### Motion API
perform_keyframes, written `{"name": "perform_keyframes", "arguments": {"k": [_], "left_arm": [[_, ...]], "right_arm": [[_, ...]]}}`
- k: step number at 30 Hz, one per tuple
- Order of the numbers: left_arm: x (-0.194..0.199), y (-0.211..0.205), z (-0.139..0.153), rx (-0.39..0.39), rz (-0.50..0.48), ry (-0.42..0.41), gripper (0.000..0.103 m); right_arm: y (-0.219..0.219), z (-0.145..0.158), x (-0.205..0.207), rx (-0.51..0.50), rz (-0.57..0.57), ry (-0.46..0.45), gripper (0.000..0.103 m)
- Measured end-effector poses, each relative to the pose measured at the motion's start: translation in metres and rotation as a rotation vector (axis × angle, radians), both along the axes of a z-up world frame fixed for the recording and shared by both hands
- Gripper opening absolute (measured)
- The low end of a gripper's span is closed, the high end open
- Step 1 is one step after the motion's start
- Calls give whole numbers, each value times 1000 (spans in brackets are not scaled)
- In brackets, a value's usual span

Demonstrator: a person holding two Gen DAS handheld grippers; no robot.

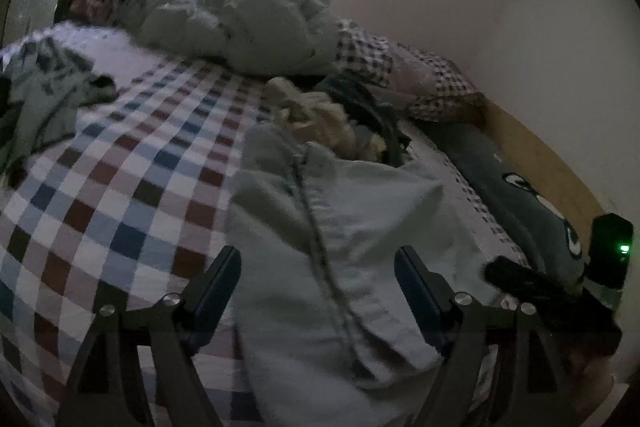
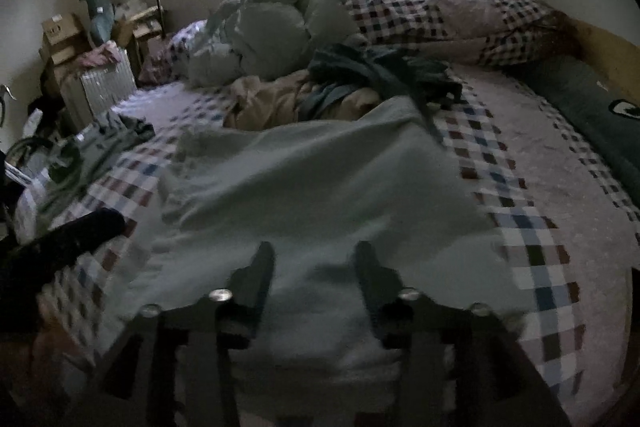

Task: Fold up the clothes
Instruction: 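Grasp the folded sweatpants with both grippers and lift the bundle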

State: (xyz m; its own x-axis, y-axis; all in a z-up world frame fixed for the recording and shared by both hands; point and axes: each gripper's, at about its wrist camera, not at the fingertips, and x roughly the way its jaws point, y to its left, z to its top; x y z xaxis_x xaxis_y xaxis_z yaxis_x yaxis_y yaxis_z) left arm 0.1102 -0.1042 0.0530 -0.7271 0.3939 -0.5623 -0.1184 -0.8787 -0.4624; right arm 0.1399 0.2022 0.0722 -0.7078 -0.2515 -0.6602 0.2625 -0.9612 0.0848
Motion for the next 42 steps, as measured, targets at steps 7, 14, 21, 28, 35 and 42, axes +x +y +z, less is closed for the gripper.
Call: {"name": "perform_keyframes", "arguments": {"k": [7,14,21,28,35,42], "left_arm": [[-28,-15,-17,29,-32,-145,83],[-49,-11,-30,55,-90,-235,83],[-59,-6,-38,46,-126,-282,83],[-76,-10,-42,146,-170,-309,83],[-97,-16,-46,201,-209,-352,83],[-115,-9,-49,203,-232,-342,92]], "right_arm": [[54,41,-2,-74,25,-14,83],[92,37,-48,-86,141,-194,83],[103,10,-90,-37,178,-320,83],[120,-26,-126,-112,226,-453,83],[121,-55,-152,-273,335,-542,83],[105,-70,-167,-321,430,-569,83]]}}
